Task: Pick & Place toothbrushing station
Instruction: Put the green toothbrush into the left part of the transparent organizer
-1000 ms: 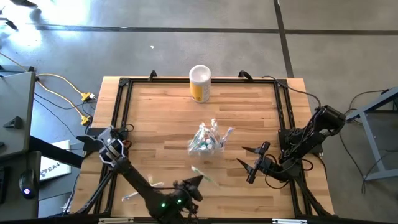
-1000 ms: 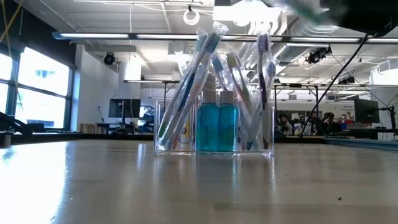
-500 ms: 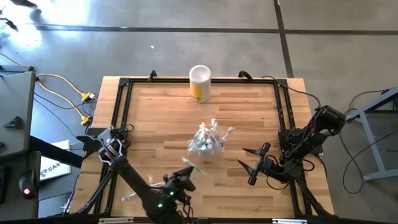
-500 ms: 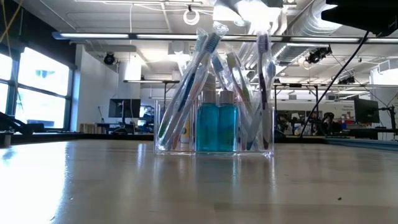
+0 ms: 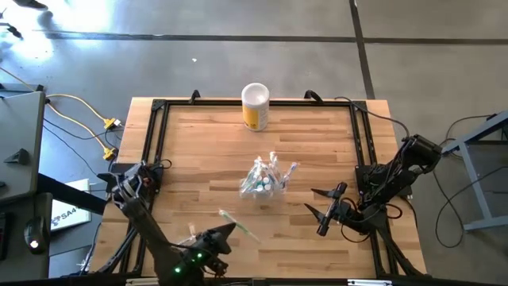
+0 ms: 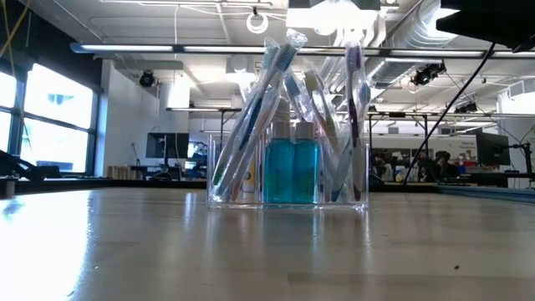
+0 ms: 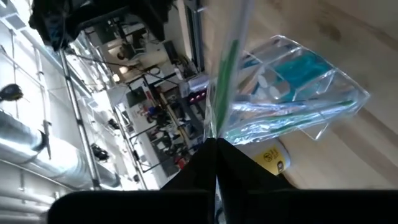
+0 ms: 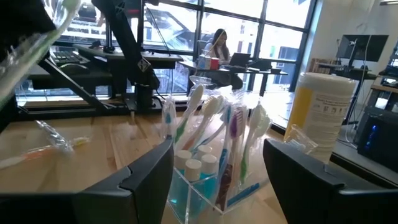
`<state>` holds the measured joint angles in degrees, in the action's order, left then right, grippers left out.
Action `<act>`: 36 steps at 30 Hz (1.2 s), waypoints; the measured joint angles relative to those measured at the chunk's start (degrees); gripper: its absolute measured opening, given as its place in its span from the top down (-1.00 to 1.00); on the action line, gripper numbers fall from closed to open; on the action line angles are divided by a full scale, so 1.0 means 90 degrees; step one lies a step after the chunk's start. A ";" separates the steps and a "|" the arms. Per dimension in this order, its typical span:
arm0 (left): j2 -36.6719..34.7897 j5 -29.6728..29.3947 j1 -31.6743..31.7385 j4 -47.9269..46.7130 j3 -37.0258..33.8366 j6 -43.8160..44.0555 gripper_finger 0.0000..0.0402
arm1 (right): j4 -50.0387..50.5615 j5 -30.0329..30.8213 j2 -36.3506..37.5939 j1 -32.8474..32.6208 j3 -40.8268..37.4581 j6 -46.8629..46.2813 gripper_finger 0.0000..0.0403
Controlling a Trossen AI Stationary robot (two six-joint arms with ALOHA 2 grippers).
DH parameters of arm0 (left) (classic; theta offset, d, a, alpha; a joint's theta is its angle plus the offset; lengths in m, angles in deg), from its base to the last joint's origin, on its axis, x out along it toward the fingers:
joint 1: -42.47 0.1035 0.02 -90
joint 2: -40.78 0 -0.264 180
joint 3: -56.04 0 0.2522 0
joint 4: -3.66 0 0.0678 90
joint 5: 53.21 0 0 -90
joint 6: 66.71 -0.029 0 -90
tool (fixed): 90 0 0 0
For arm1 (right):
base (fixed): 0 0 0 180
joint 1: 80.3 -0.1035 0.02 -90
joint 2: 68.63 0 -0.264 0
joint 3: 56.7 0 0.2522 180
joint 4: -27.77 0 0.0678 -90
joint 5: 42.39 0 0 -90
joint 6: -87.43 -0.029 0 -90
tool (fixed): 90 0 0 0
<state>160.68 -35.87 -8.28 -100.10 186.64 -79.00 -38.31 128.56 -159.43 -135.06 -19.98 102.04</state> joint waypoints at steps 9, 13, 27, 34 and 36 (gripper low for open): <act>-0.0925 0.0168 0.0099 -0.0003 0.0000 0.0017 1.00 | 0.0499 -0.0014 0.0000 0.0000 -0.0001 -0.0842 -0.19; -0.1429 0.0609 0.0387 -0.0013 -0.0424 -0.0075 1.00 | 0.0481 -0.0049 0.0000 0.0042 0.0000 -0.1121 -0.19; -0.2191 0.0986 0.1672 0.0000 -0.2127 -0.1911 1.00 | 0.0461 -0.0028 0.0000 0.0056 -0.0002 -0.1548 -0.19; -0.2002 0.0986 0.2208 0.0007 -0.2125 -0.2888 1.00 | 0.0464 -0.0020 0.0000 0.0061 0.0000 -0.2003 -0.19; -0.1865 0.0962 0.2335 -0.0004 -0.2125 -0.3145 1.00 | 0.0464 -0.0010 0.0000 0.0061 0.0000 -0.2111 -0.19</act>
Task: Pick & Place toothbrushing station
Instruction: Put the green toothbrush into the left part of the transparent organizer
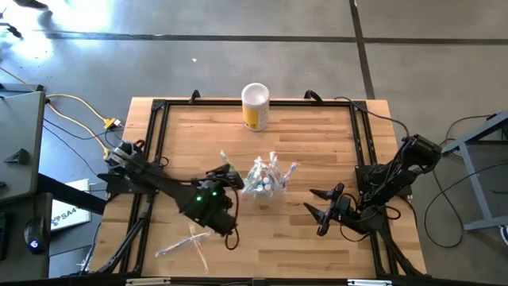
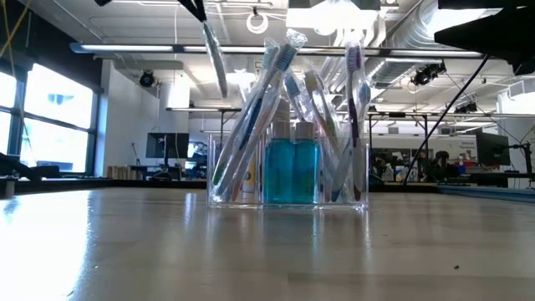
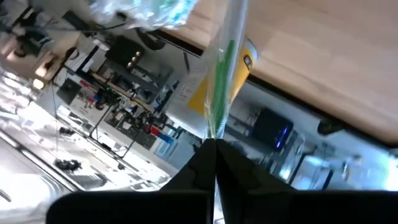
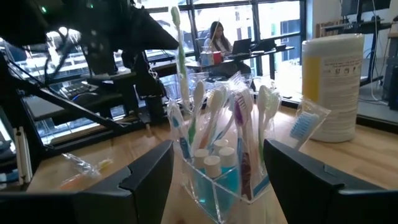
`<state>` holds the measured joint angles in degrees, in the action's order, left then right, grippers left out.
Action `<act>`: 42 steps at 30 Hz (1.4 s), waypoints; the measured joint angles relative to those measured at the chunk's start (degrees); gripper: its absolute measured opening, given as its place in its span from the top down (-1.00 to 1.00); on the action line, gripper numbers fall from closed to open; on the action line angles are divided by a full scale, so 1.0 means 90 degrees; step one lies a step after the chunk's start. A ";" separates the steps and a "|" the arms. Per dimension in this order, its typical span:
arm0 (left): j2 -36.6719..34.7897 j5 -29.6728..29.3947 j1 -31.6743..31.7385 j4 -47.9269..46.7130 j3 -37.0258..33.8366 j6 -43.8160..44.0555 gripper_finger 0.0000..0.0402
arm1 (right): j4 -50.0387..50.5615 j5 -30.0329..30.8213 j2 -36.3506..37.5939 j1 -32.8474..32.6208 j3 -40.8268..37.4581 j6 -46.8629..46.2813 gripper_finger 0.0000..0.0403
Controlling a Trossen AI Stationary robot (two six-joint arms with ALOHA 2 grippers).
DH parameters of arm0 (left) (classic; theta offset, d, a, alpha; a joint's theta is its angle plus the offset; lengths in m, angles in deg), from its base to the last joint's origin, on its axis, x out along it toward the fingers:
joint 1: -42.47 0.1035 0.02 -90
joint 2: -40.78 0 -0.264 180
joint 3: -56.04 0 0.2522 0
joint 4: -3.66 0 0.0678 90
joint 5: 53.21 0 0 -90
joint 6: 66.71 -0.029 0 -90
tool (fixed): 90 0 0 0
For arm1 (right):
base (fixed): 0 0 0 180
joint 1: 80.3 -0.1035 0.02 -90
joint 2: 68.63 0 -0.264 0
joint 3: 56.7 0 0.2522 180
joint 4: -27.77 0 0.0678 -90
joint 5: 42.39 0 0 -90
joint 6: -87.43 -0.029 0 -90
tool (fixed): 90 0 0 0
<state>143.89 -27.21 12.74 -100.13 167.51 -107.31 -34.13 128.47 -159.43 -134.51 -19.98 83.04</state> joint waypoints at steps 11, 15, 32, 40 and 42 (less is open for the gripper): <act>0.0726 -0.0321 0.0389 0.0437 0.0005 -0.0606 1.00 | 0.0020 -0.0190 0.0000 -0.0005 -0.0001 -0.0233 -0.19; 0.0726 -0.0004 0.0392 0.0739 0.0007 -0.0821 1.00 | 0.0022 -0.0192 0.0000 -0.0005 0.0000 -0.0228 -0.19; 0.1075 0.0783 0.0320 0.1486 0.0003 -0.0999 1.00 | 0.0094 -0.0383 0.0000 -0.0005 0.0000 -0.0228 -0.19; 0.1312 0.1030 0.0442 0.1824 -0.0011 -0.0819 1.00 | 0.0284 -0.0396 0.0002 -0.0006 -0.0001 -0.0354 -0.19; 0.1359 0.1209 0.0460 0.2116 0.0024 -0.0750 1.00 | 0.0357 -0.0425 0.0000 -0.0007 0.0000 -0.0359 -0.19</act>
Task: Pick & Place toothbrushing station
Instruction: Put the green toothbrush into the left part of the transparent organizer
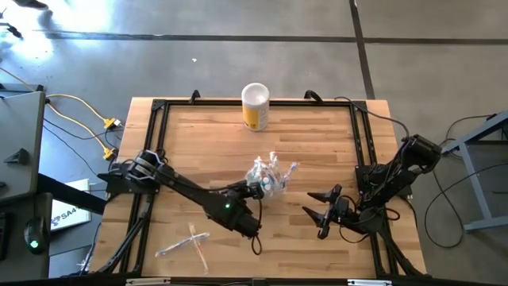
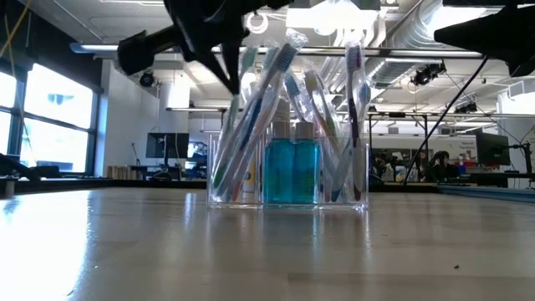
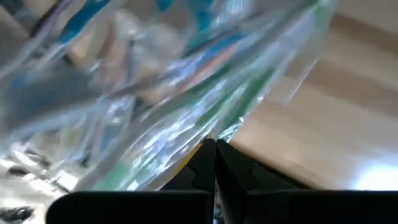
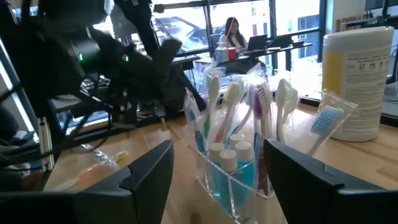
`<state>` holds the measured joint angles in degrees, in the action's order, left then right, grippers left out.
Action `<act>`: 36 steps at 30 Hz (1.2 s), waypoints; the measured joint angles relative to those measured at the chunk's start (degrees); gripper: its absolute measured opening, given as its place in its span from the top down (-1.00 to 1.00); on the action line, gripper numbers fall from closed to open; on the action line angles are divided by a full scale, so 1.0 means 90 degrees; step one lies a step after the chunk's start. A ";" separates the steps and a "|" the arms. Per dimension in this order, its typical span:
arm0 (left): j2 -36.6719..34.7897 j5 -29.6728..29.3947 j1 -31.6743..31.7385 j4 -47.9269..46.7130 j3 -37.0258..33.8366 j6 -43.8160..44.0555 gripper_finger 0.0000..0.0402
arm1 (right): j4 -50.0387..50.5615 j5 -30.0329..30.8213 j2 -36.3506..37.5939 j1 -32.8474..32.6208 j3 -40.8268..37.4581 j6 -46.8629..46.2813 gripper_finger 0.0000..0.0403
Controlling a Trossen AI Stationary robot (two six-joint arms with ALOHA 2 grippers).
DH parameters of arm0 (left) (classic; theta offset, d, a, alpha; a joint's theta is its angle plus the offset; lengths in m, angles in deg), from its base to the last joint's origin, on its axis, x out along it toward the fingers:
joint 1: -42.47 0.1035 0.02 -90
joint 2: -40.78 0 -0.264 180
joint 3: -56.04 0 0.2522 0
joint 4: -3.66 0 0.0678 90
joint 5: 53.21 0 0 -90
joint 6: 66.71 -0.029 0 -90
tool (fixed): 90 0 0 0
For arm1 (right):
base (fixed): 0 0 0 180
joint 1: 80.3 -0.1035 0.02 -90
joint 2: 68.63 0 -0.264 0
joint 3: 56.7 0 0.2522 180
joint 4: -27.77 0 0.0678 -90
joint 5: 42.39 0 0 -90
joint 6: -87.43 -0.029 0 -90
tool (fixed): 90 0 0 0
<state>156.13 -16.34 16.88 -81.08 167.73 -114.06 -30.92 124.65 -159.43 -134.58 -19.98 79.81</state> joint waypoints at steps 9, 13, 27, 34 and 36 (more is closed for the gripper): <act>0.0121 0.0450 0.0015 -0.0079 -0.0024 0.0527 1.00 | 0.0010 -0.0095 0.0000 0.0000 0.0000 -0.0012 -0.19; 0.0113 0.0719 0.0030 0.0009 -0.0015 0.0931 1.00 | 0.0007 -0.0092 0.0000 0.0000 0.0000 -0.0014 -0.19; 0.0112 0.0704 0.0050 -0.0089 -0.0017 0.1306 0.90 | 0.0015 -0.0075 0.0000 0.0002 0.0000 -0.0012 -0.19; 0.0112 0.0713 0.0044 -0.0083 -0.0022 0.1289 0.61 | 0.0027 -0.0078 0.0000 0.0002 0.0000 -0.0012 -0.19; 0.0118 0.0666 0.0041 -0.0146 0.0024 0.1289 0.54 | 0.0029 -0.0078 0.0000 0.0002 0.0000 -0.0012 -0.19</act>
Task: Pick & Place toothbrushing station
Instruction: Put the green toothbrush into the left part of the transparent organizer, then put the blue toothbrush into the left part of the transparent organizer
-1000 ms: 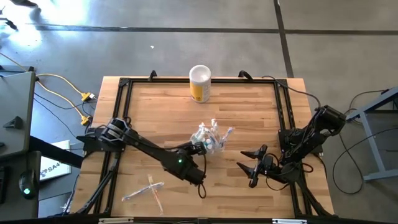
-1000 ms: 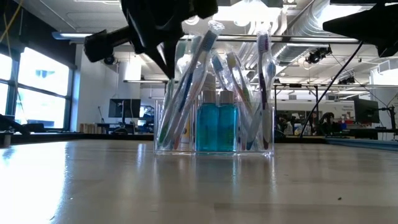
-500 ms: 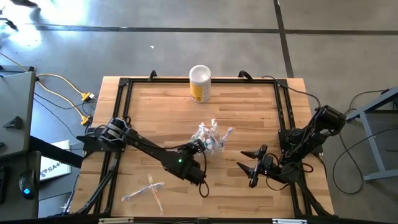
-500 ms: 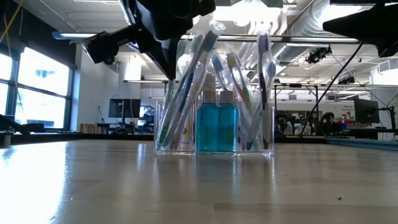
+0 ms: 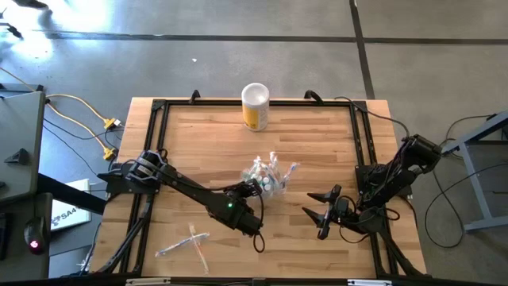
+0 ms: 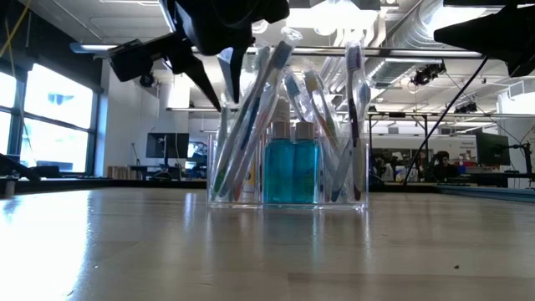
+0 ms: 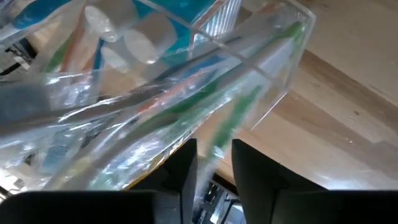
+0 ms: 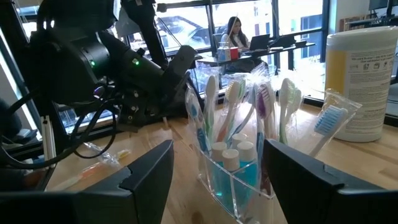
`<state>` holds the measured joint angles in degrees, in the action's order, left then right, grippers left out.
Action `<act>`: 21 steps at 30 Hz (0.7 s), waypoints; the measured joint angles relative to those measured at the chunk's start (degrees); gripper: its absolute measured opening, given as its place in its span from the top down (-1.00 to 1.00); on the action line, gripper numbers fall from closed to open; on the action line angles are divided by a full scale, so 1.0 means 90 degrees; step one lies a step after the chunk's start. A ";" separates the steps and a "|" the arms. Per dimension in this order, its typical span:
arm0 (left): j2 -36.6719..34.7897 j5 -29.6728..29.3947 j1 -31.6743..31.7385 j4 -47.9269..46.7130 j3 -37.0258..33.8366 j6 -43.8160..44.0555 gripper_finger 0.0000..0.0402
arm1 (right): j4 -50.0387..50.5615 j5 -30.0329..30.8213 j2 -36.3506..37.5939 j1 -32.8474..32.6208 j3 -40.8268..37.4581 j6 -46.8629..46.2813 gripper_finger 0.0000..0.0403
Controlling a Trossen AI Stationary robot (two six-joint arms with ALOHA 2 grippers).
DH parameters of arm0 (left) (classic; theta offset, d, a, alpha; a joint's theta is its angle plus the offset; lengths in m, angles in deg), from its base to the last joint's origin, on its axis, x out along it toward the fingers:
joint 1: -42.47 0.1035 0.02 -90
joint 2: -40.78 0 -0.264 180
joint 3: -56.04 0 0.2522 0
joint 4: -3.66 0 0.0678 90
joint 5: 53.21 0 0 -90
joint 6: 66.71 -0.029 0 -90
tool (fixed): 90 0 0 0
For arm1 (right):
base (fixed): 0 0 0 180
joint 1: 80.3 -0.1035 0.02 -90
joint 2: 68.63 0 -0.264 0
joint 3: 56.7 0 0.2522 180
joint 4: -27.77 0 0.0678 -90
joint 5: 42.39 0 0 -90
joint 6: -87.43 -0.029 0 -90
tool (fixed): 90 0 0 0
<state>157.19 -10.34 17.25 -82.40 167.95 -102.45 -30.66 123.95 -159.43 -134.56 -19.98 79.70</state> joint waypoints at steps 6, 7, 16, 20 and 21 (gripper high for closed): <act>0.0001 -0.0185 -0.0185 -0.0348 0.0549 0.0002 0.47 | 0.0041 0.0000 0.0000 0.0000 0.0000 0.0000 -0.19; 0.0001 -0.0193 -0.0220 -0.0358 0.0678 0.0004 0.47 | 0.0045 0.0000 0.0000 0.0000 0.0000 -0.0001 -0.19; 0.0001 -0.1085 -0.0580 -0.1259 0.1989 0.0502 0.47 | 0.0149 -0.0013 0.0000 0.0000 0.0000 0.0000 -0.19; 0.0001 -0.1317 -0.0818 -0.1868 0.2874 0.2235 0.47 | 0.0227 -0.0150 0.0000 0.0000 0.0000 0.0002 -0.19; 0.0001 -0.1234 -0.0879 -0.1982 0.3095 0.2838 0.47 | 0.0257 -0.0212 0.0000 0.0000 0.0000 0.0011 -0.19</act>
<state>157.20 -21.45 9.34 -100.23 195.80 -76.91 -28.34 122.04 -159.43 -134.56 -19.98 79.80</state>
